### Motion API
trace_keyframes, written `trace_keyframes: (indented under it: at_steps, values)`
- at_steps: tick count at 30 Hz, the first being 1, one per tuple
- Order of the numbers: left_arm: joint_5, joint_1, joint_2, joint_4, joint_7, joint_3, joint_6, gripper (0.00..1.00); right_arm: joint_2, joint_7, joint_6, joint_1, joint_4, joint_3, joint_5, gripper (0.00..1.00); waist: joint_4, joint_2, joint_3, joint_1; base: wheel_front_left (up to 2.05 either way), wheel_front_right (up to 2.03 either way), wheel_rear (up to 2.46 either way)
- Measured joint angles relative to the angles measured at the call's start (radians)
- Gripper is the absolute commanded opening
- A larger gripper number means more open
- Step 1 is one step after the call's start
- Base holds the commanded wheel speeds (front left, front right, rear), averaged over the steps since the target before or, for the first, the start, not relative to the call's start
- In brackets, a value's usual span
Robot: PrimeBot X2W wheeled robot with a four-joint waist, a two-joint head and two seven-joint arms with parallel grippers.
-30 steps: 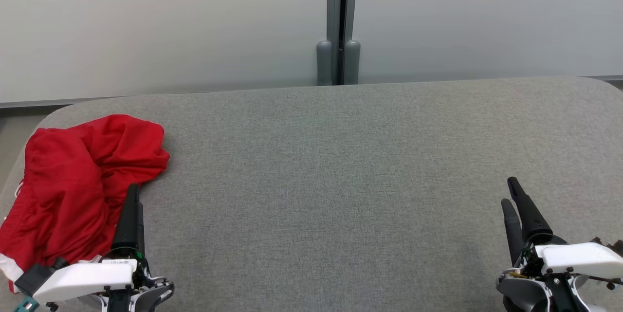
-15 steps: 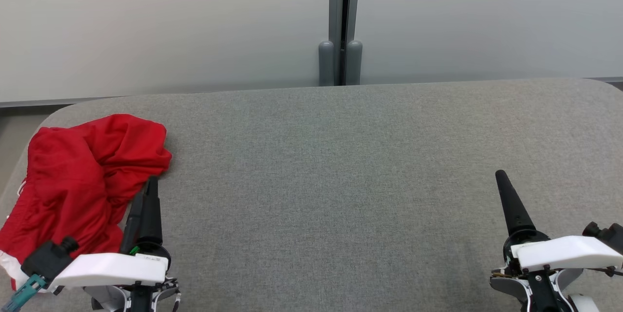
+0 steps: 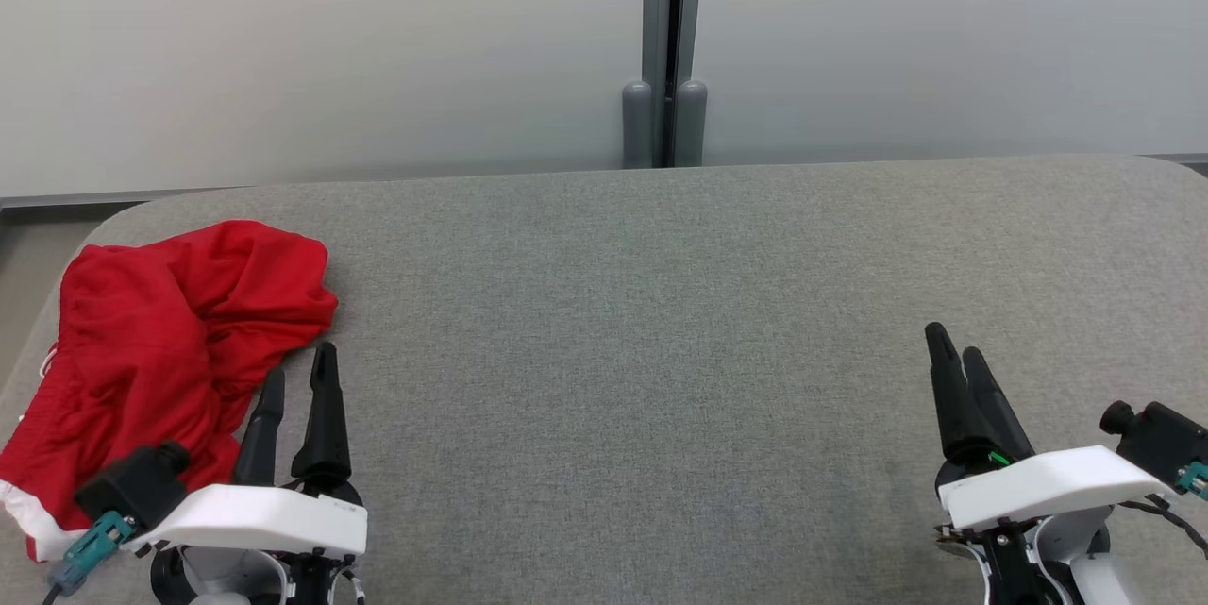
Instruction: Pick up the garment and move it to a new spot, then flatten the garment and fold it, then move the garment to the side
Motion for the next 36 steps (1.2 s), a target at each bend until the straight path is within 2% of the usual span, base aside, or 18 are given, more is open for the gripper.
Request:
trace_keyframes:
  at_steps: [7,17,36]
  values:
    - [0.100,0.000,0.002,0.000,-0.022,-0.016,0.018,1.00,0.000,-0.020,0.000,-0.005,0.018,0.022,-0.132,1.00,0.003,0.0000,0.000,0.0000,0.00,0.00,0.00]
    - [0.211,0.000,0.005,0.004,-0.049,-0.036,0.036,1.00,0.002,-0.047,0.000,-0.019,0.041,0.033,-0.261,1.00,0.006,0.0000,-0.004,0.0000,0.00,0.00,0.00]
    - [0.391,-0.001,0.007,-0.007,-0.096,-0.063,0.052,1.00,0.007,-0.096,0.000,-0.037,0.050,0.070,-0.451,1.00,0.013,0.0000,-0.006,0.0001,0.00,0.00,0.00]
